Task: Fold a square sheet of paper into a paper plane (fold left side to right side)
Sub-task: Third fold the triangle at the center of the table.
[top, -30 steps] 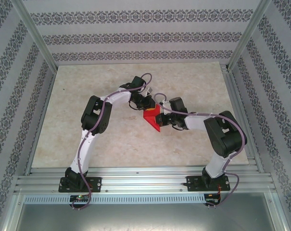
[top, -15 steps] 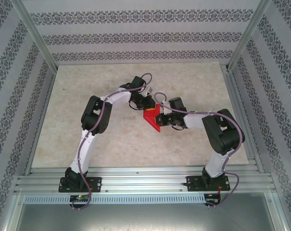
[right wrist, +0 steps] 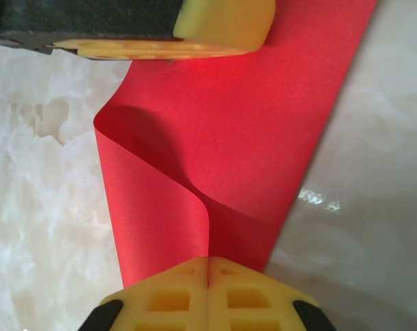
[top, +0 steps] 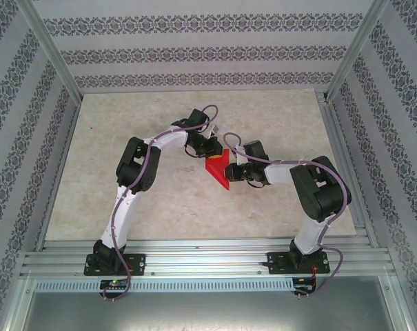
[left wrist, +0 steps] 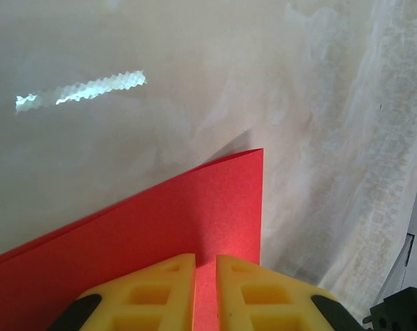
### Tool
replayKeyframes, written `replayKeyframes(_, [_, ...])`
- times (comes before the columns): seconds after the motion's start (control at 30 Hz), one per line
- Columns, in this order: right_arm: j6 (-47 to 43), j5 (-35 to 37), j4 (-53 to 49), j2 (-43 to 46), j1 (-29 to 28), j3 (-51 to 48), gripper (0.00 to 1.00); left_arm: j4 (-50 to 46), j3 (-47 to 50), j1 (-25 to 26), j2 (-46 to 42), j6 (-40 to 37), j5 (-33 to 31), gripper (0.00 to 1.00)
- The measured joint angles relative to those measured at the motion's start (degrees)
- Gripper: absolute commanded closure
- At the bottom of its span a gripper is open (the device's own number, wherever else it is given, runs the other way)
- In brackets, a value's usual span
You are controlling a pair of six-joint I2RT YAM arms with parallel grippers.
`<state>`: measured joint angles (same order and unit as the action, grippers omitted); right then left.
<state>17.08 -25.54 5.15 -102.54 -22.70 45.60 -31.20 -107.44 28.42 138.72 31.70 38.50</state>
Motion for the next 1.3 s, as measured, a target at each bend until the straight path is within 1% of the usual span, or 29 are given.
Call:
replayKeyframes(0.5, [0.28, -0.09, -0.13, -0.63, -0.02, 0.42, 1.0, 0.02, 0.0, 0.0, 0.0, 0.0, 0.0, 0.82])
replayKeyframes(0.77, [0.92, -0.33, -2.19, -1.25, -0.09, 1.77, 1.0, 0.02, 0.0, 0.11, -0.33, -0.39, 0.02, 0.74])
replayKeyframes(0.9, [0.92, -0.37, -2.34, -1.64, -0.17, 2.12, 1.0, -1.75, -0.09, -0.33, -1.16, -1.25, -0.28, 0.62])
replayKeyframes(0.97, [0.9, -0.48, -2.34, -1.75, -0.17, 2.19, 1.0, -3.15, -0.09, -0.9, -2.23, -1.7, -0.66, 0.6])
replayKeyframes(1.07, [0.9, -0.76, -2.34, -1.99, -0.17, 2.4, 1.0, -3.87, 0.87, -2.25, -5.7, -2.01, -1.7, 0.61])
replayKeyframes(1.17, [0.87, -0.94, -2.34, -2.12, -0.17, 2.51, 1.0, -3.63, 3.65, -3.32, -10.78, -2.19, -1.88, 0.7])
replayKeyframes(1.3, [0.87, -1.18, -2.43, -2.54, -0.2, 3.06, 1.0, -1.6, 8.0, -3.23, -15.5, -1.64, -0.55, 0.73])
